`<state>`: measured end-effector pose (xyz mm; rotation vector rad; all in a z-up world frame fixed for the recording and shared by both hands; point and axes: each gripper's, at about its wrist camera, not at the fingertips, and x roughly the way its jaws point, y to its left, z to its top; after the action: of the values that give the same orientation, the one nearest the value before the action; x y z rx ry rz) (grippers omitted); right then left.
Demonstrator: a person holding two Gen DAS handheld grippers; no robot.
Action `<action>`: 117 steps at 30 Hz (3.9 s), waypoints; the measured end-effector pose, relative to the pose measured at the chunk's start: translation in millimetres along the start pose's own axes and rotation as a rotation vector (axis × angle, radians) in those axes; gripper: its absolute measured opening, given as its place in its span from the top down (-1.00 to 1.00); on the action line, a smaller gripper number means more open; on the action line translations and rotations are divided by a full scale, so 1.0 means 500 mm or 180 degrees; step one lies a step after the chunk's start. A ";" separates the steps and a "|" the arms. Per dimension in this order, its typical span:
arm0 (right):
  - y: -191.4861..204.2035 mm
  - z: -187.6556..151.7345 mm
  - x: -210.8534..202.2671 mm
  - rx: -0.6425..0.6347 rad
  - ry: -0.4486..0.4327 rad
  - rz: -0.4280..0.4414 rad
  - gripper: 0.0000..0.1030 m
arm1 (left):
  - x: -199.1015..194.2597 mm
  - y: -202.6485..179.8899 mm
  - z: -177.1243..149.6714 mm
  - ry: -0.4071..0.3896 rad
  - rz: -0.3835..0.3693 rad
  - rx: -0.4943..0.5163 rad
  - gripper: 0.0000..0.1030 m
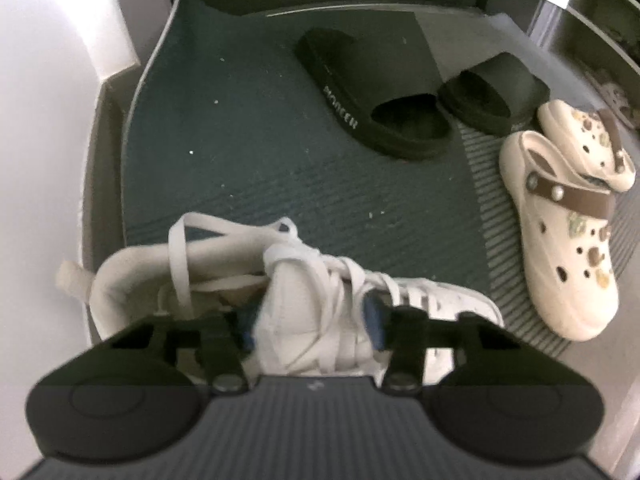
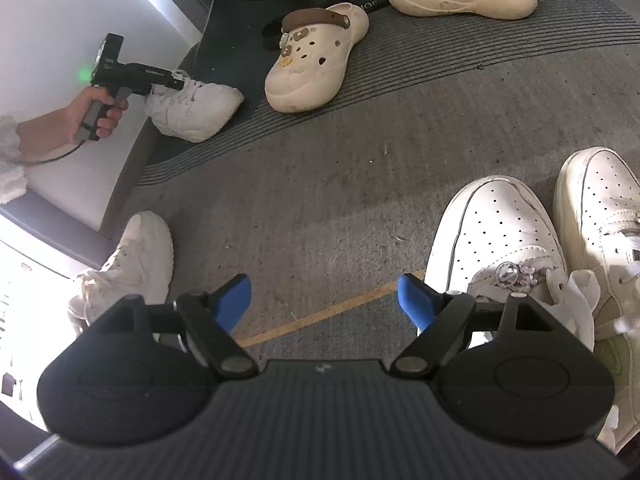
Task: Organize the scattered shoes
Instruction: 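Lift the white sneaker with the left tool away from the dark mat, then carry the sneaker with the left tool toward the right tool, then grasp the sneaker heel with the right tool while the left tool releases it, then lower the sneaker with the right tool beside another white sneaker and open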
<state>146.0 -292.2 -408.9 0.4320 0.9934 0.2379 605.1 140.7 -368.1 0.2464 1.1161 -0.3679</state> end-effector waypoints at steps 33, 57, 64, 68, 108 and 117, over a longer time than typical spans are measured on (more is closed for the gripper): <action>-0.031 -0.029 -0.172 0.0242 -0.0612 -0.0151 -0.60 | -0.193 -0.472 -0.226 0.0251 -0.0870 -0.0472 0.29; -0.038 -0.040 -0.192 0.0474 -0.0458 -0.0237 -0.60 | -0.237 -0.571 -0.259 -0.0287 -0.0834 0.0111 -0.60; 0.044 0.026 -0.178 0.0402 -0.0221 -0.0283 -0.60 | -0.388 -0.476 -0.344 -0.0653 -0.0565 -0.0066 -0.66; 0.106 0.078 -0.146 0.0558 0.0026 -0.0276 -0.60 | -0.458 -0.410 -0.424 -0.0821 -0.0322 -0.0444 -0.74; 0.234 0.037 0.185 0.1985 -0.0491 -0.1301 0.49 | -0.550 -0.169 -0.614 -0.0974 0.0053 -0.1525 -0.75; 0.238 -0.003 0.109 0.0978 -0.0553 -0.1024 0.58 | -0.560 -0.162 -0.615 -0.1008 -0.0086 -0.1641 -0.75</action>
<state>173.8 -164.9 -396.7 0.5539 0.9151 -0.2421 209.1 227.6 -244.7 -0.2752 0.8661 -0.1265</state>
